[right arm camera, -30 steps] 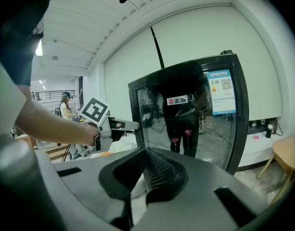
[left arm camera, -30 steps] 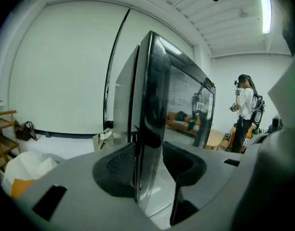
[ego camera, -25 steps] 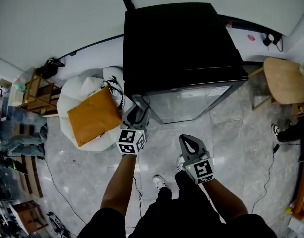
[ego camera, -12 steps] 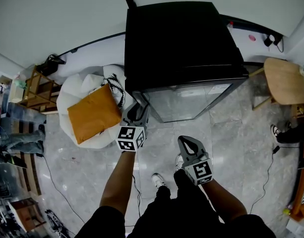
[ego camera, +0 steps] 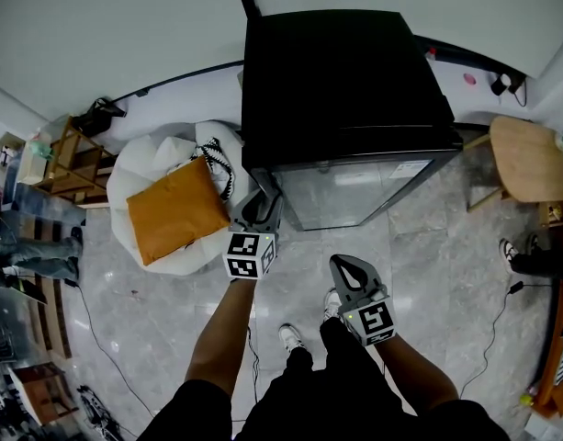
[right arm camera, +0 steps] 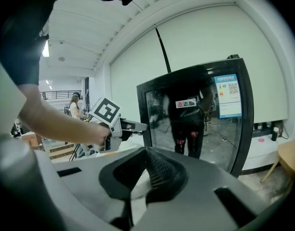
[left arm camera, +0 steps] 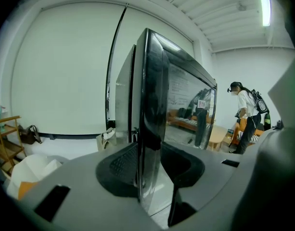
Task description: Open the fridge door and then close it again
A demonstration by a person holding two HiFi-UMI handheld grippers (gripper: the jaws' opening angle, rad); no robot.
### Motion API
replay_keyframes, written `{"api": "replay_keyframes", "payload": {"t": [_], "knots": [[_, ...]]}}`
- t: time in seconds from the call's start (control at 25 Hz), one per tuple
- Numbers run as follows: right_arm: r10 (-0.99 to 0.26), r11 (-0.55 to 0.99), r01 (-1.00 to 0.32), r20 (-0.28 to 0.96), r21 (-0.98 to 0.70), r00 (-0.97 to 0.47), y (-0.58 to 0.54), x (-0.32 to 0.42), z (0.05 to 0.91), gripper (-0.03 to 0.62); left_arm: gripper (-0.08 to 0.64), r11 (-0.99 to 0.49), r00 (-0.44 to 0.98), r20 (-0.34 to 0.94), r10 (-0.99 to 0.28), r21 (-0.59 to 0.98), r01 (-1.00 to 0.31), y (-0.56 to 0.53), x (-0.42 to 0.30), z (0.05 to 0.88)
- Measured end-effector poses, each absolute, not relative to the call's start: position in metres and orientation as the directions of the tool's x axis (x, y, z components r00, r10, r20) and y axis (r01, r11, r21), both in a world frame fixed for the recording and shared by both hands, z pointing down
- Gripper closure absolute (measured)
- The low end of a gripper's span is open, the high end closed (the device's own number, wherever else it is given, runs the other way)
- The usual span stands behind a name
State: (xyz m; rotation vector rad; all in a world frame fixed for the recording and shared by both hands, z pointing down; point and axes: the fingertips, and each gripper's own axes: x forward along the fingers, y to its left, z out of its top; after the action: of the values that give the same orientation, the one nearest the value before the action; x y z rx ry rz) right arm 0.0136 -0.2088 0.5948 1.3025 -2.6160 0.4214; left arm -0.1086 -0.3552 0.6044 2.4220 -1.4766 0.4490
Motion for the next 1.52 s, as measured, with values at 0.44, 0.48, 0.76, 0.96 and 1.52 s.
{"api": "replay_keyframes", "payload": {"t": [0.44, 0.48, 0.76, 0.96, 1.52], "knots": [[-0.75, 0.583, -0.799, 0.283, -0.145, -0.598, -0.207, 0.005, 0.592, 0.577, 0.426, -0.473, 0.452, 0.378, -0.808, 0.04, -0.88, -0.324, -0.107, 0.603], [-0.75, 0.585, -0.799, 0.284, -0.14, -0.598, -0.207, 0.003, 0.591, 0.577, 0.429, -0.475, 0.454, 0.378, -0.807, 0.041, -0.879, -0.321, -0.107, 0.604], [-0.756, 0.59, -0.8, 0.271, -0.113, -0.596, -0.197, -0.011, 0.579, 0.577, 0.44, -0.488, 0.466, 0.394, -0.793, 0.049, -0.872, -0.297, -0.106, 0.606], [-0.765, 0.579, -0.81, 0.28, -0.094, -0.579, -0.175, -0.01, 0.576, 0.577, 0.453, -0.518, 0.492, 0.406, -0.77, 0.052, -0.854, -0.273, -0.099, 0.606], [-0.845, 0.468, -0.882, 0.262, -0.058, -0.466, -0.1, -0.011, 0.552, 0.577, 0.479, -0.654, 0.611, 0.411, -0.677, 0.045, -0.755, -0.191, -0.063, 0.602]]}}
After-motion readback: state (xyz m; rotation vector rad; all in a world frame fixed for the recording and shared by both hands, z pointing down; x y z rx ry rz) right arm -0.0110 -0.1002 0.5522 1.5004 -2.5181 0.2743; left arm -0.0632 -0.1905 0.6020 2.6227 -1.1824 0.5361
